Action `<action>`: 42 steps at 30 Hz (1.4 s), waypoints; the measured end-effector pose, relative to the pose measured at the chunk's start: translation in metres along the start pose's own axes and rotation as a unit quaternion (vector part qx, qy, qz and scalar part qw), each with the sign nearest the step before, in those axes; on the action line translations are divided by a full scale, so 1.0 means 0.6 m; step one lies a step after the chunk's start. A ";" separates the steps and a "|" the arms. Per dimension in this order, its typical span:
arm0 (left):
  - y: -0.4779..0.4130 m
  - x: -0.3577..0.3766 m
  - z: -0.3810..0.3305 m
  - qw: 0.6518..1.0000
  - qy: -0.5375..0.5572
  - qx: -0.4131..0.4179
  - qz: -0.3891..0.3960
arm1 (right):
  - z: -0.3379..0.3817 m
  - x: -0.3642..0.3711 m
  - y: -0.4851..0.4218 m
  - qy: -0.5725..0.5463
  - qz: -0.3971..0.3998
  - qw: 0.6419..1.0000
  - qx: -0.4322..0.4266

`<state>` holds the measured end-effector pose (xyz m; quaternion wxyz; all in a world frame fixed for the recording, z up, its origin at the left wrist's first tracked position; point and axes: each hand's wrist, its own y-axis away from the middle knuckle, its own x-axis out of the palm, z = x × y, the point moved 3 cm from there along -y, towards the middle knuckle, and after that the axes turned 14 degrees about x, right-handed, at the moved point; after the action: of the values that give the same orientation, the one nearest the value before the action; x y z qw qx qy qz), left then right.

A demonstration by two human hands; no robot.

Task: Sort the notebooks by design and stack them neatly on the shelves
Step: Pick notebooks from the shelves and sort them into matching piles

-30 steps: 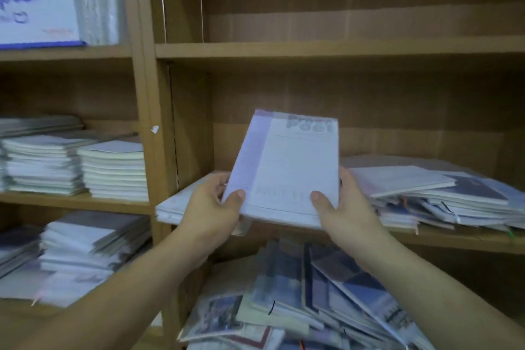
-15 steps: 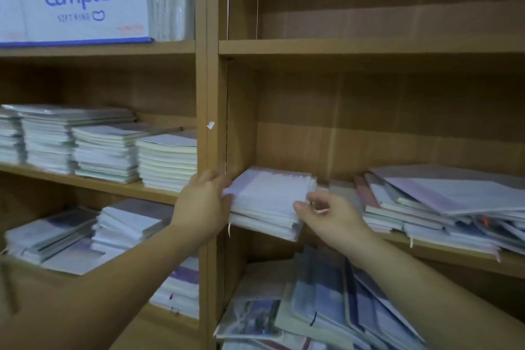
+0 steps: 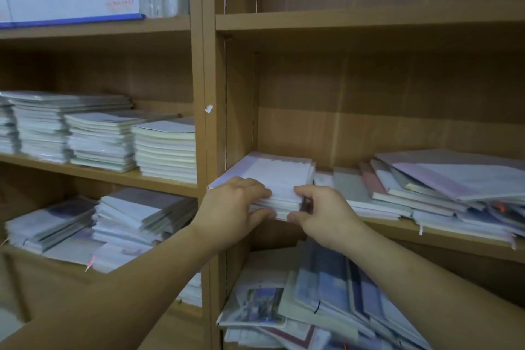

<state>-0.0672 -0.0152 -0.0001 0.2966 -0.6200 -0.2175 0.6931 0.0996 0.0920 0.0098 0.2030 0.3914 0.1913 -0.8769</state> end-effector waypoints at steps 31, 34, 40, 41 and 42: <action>-0.356 0.138 -0.398 0.677 0.636 -0.363 -0.072 | -0.402 -0.446 0.073 0.195 -0.193 0.956 0.098; -0.351 0.119 -0.341 0.674 0.612 -0.397 -0.116 | -0.418 -0.456 0.066 0.211 -0.174 0.954 0.125; -0.296 0.104 -0.301 0.662 0.627 -0.399 -0.096 | -0.420 -0.457 0.053 0.219 -0.231 0.941 0.117; -0.292 0.104 -0.304 0.651 0.638 -0.400 -0.100 | -0.413 -0.454 0.054 0.243 -0.246 0.932 0.106; -0.292 0.104 -0.307 0.636 0.648 -0.404 -0.109 | -0.405 -0.452 0.056 0.273 -0.258 0.922 0.090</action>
<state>0.1361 0.1430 0.0464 0.1552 -0.9397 -0.2937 -0.0809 0.4302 0.2399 0.0602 -0.1267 0.5691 0.2543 -0.7716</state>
